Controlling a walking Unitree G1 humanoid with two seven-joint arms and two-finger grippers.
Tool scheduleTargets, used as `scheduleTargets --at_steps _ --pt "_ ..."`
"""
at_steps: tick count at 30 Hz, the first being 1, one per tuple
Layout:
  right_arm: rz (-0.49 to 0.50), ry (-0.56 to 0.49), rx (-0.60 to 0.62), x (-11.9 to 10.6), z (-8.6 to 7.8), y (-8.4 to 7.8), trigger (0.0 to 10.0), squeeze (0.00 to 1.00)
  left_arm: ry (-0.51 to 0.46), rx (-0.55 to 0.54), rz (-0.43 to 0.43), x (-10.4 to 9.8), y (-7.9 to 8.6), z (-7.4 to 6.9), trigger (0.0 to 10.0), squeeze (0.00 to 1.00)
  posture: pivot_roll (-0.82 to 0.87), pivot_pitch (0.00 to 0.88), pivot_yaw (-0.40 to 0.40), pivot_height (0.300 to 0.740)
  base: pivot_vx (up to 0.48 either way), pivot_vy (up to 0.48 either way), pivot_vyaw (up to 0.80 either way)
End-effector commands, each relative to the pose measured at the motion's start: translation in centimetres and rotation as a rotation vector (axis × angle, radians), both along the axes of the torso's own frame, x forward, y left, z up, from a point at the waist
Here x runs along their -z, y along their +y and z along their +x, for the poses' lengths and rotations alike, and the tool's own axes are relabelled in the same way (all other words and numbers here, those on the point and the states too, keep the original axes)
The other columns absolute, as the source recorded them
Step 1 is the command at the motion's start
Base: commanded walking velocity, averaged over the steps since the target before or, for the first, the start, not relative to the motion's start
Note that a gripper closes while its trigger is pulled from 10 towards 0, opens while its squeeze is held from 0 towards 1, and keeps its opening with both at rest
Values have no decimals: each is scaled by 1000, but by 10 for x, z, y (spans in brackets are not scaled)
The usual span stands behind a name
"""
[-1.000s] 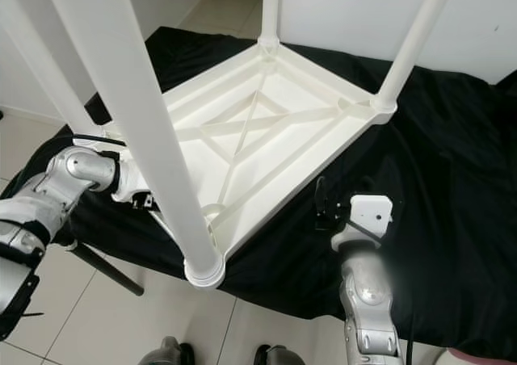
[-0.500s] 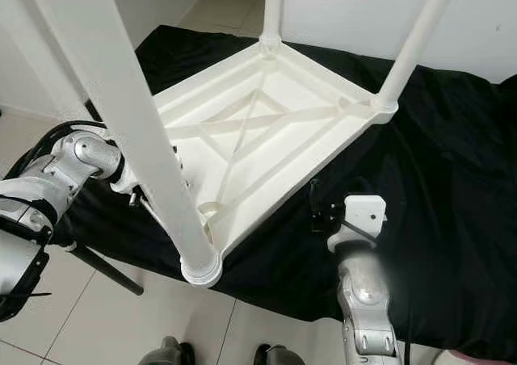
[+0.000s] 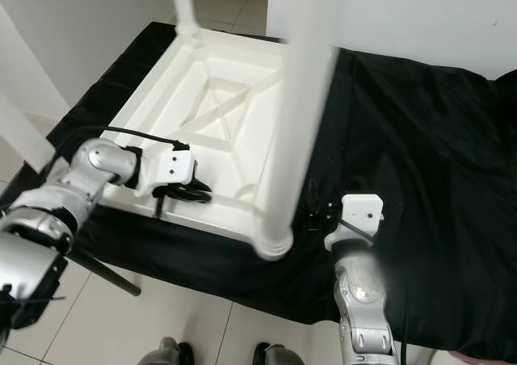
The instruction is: Building children table
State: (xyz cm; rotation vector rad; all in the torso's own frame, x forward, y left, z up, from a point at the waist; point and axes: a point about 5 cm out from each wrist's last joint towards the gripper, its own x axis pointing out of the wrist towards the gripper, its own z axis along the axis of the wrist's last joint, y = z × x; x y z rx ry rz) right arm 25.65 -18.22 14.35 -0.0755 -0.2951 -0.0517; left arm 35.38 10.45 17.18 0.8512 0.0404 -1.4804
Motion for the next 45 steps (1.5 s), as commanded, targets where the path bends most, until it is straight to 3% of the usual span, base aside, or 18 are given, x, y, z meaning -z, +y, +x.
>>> scheduleTargets --at_steps 1,4,5,6,9,10,12,13,17,19,24,26,29,31,39,41,43,45 --pt "7 28 0 6 0 1 10000 0 0 -64 -57 15 -6 -3 10000 0 35 157 -1 740 0 0 0" --pt "9 28 1 7 1 2 10000 0 8 -45 -99 14 -14 -6 10000 0 35 153 -2 740 0 0 0" --pt "11 28 1 7 1 3 10000 0 21 -44 -140 12 -18 -7 10000 1000 38 151 -2 740 0 0 0" --pt "11 28 1 7 1 3 10000 0 21 -44 -140 12 -18 -7 10000 1000 38 151 -2 740 0 0 0" --pt "20 28 3 8 2 6 10000 0 14 -25 -250 5 -30 -13 10000 1000 40 143 1 740 0 0 0" --pt "23 28 17 8 3 5 10000 0 -6 -23 -302 0 -34 -15 10000 612 40 143 1 740 0 0 0" --pt "25 28 27 9 3 5 10000 0 -18 -23 -336 -3 -36 -17 10000 612 40 143 1 740 0 0 0" --pt "32 23 39 8 3 3 10000 0 -32 -40 -396 -10 -36 -17 10000 0 41 138 6 740 0 0 0" --pt "85 6 74 8 1 -1 10000 0 -65 -141 -560 -27 -29 -15 10000 0 44 131 15 740 0 0 0" --pt "109 -1 125 9 -1 -6 10000 0 -76 -265 -672 -33 -19 -10 10000 0 39 126 23 740 0 0 0" --pt "122 -12 172 8 -3 -8 10000 0 -77 -396 -759 -35 -7 -7 10000 0 33 124 25 740 0 0 0" --pt "126 -23 259 8 -7 -12 10000 0 -77 -557 -861 -35 6 -9 10000 0 29 128 26 740 0 0 0" --pt "125 -27 294 7 -8 -13 10000 0 -75 -615 -888 -33 10 -9 10000 0 29 128 26 740 0 0 0" --pt "130 -2 385 9 -10 -20 10000 0 -84 -762 -976 -28 17 -16 10000 0 31 134 23 740 0 0 0" --pt "175 46 481 14 -15 -30 10000 0 -81 -962 -1017 -12 24 -28 10000 0 17 132 17 740 0 0 0" --pt "175 15 345 10 -18 -25 10000 0 -50 -970 -1020 -8 25 -36 10000 0 15 133 14 740 0 0 0" --pt "173 2 311 9 -19 -23 10000 0 -39 -967 -1014 -8 25 -38 10000 0 15 133 14 740 0 0 0" --pt "198 12 187 9 -21 -20 10000 0 -50 -960 -981 -7 28 -44 10000 0 15 135 11 740 0 0 0"
